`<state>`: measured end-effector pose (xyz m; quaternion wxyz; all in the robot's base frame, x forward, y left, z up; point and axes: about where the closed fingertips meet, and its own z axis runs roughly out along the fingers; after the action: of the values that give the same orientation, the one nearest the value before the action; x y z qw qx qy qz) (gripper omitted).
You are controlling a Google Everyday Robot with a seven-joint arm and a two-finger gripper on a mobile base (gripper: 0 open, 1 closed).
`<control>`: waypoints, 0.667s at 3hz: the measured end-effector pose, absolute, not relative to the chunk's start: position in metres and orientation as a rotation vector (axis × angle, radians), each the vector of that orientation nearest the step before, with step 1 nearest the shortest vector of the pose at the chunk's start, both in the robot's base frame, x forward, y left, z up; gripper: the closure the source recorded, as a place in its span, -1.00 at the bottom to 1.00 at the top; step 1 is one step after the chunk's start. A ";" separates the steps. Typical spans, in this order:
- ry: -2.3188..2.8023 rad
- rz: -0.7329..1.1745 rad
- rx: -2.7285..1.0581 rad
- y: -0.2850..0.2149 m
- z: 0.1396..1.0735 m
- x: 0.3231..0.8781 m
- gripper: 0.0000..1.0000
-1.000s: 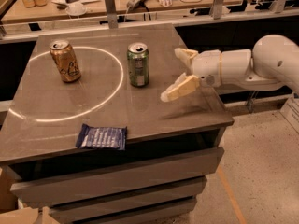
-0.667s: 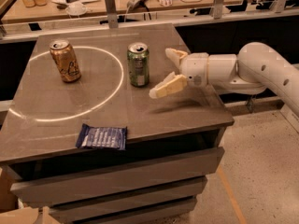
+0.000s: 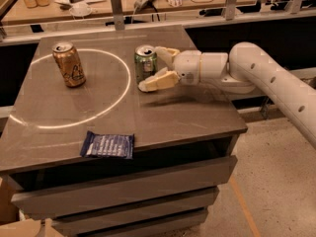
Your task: Knock green can over
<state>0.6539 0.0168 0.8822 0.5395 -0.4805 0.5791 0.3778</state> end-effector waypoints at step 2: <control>1.290 0.896 -1.226 0.038 0.894 0.656 0.23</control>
Offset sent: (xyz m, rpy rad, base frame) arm -0.0007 0.0233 0.0225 -0.0522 -0.1894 0.1150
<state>0.6563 0.0379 0.8936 0.5433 -0.5167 0.5436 0.3773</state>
